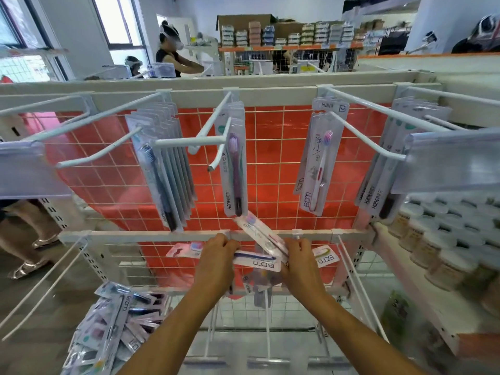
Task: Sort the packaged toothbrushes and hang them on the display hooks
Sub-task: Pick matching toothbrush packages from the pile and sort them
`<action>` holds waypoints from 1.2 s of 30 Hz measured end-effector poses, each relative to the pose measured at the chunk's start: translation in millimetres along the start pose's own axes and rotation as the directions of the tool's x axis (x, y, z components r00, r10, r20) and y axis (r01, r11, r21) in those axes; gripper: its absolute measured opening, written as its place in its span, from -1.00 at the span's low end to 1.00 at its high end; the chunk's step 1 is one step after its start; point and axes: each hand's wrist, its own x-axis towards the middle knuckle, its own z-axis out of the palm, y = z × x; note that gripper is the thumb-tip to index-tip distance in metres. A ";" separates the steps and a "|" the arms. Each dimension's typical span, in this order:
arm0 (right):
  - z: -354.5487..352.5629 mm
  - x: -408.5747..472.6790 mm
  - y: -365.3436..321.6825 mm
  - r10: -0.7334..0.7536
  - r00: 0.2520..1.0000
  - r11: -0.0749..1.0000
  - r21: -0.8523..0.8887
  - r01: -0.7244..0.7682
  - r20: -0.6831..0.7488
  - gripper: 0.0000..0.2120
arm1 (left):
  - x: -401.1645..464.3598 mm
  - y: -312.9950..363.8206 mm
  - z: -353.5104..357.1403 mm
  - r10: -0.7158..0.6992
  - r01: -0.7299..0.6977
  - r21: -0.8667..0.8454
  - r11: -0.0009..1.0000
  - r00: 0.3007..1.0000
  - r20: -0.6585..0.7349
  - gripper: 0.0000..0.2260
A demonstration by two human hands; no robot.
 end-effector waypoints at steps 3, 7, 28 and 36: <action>-11.7 -6.2 -5.0 0.026 0.999 0.995 0.095 -0.028 0.025 -0.46 | -4.7 -1.0 -2.6 0.033 -0.034 -0.045 0.998 0.999 -0.018 -0.72; -27.0 -13.0 -8.4 0.087 0.989 0.969 0.220 -0.113 0.123 -0.50 | -12.9 0.3 -8.1 0.092 -0.098 -0.089 0.991 0.994 -0.063 -0.78; -54.8 -84.9 -52.1 0.127 0.797 0.319 0.737 -0.596 0.590 -0.71 | -66.6 18.5 -14.5 0.377 -0.440 -0.266 0.858 0.890 -0.256 -0.87; -55.8 -104.6 -67.3 0.178 0.875 0.389 0.784 -0.483 0.451 -0.59 | -88.7 33.0 -25.8 -0.022 -0.121 -0.504 0.855 0.963 -0.269 -0.68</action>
